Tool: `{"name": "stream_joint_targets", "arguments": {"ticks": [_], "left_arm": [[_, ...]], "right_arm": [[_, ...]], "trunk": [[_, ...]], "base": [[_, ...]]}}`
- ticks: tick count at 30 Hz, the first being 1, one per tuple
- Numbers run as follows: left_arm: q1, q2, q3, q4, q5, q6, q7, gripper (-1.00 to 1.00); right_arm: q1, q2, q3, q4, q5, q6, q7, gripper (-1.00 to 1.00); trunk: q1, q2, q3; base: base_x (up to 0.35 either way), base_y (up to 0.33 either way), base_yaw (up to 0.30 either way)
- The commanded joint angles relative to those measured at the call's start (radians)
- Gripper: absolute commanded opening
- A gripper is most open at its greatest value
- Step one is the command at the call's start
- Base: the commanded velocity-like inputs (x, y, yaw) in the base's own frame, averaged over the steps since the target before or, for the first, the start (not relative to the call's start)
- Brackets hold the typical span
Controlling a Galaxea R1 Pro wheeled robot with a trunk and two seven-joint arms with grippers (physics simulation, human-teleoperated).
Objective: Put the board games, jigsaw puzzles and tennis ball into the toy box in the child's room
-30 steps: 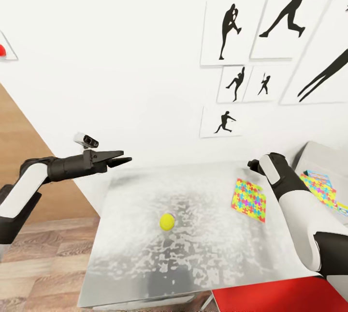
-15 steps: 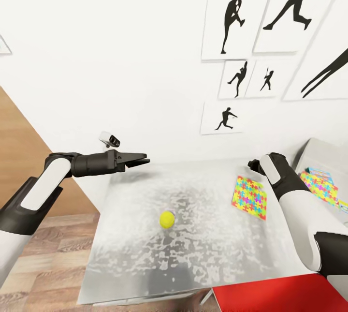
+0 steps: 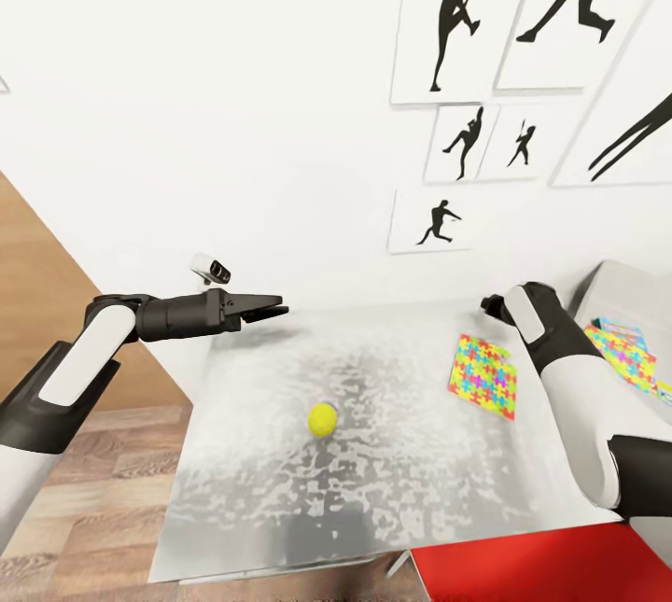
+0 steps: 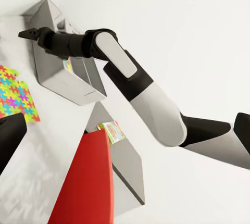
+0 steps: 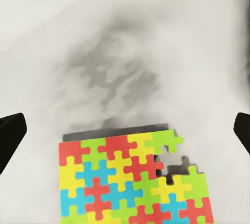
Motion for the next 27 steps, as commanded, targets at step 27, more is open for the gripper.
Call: {"name": "stream_joint_targets", "arguments": {"ticks": [27], "left_arm": [[-0.001,0.002,0.03,0.0,-0.001,0.003,-0.003,1.0]], "right_arm": [[-0.017,-0.041,0.01,0.008,-0.012,-0.04,-0.009,1.0]], "trunk": [[0.001,-0.002,-0.046]], "base": [[0.0,0.0,0.0]]}}
